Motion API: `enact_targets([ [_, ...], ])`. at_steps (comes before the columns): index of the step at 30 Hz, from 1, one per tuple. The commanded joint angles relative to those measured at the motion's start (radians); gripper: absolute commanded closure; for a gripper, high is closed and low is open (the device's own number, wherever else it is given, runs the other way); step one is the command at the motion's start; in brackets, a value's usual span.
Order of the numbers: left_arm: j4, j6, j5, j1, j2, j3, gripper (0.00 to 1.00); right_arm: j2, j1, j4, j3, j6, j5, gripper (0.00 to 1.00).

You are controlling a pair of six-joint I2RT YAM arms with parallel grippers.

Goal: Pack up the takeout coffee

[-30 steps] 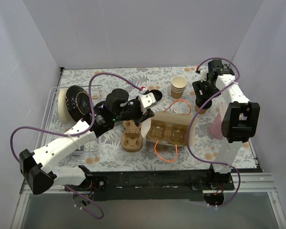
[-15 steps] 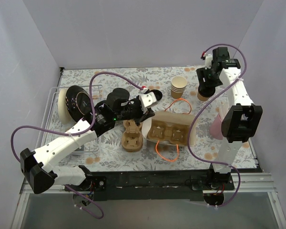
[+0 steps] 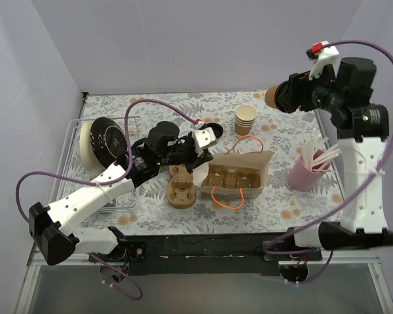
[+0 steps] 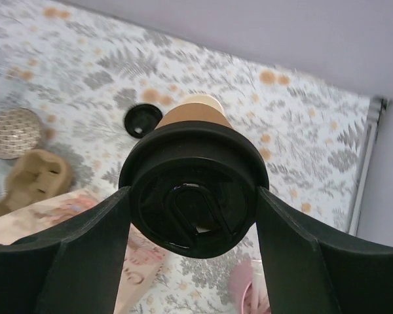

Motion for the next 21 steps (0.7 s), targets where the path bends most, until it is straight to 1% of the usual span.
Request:
enact_targets([
  [1,-0.052,0.005,-0.003,-0.005,-0.006,-0.013,1.00,-0.158,0.002,0.064,-0.049,-0.007,-0.247,0.45],
  [3,-0.054,0.002,-0.008,-0.005,-0.009,-0.022,1.00,-0.243,0.020,0.069,-0.071,-0.026,-0.268,0.45],
  [4,-0.054,0.000,-0.011,-0.005,-0.010,-0.024,1.00,-0.306,0.028,0.078,-0.109,-0.028,-0.309,0.45],
  [6,-0.052,0.002,-0.025,-0.005,-0.010,-0.028,1.00,-0.366,0.035,0.120,-0.160,-0.021,-0.369,0.45],
  [7,-0.055,0.005,-0.032,-0.005,-0.006,-0.022,1.00,-0.424,0.035,0.140,-0.204,-0.011,-0.411,0.45],
  [9,-0.074,0.007,-0.043,-0.005,-0.002,-0.007,1.00,-0.474,0.035,0.176,-0.238,0.007,-0.442,0.44],
  [13,-0.084,-0.001,-0.046,-0.005,0.005,0.030,1.00,-0.544,0.041,0.138,-0.264,0.004,-0.545,0.43],
  [16,-0.085,-0.009,-0.068,-0.005,0.013,0.045,1.00,-0.599,0.057,0.110,-0.354,0.009,-0.635,0.42],
  [17,-0.081,-0.016,-0.069,-0.005,0.016,0.051,1.00,-0.616,0.064,0.099,-0.414,-0.005,-0.643,0.42],
  [21,-0.091,-0.013,-0.065,-0.007,0.044,0.097,1.00,-0.685,0.091,-0.005,-0.496,-0.089,-0.601,0.41],
])
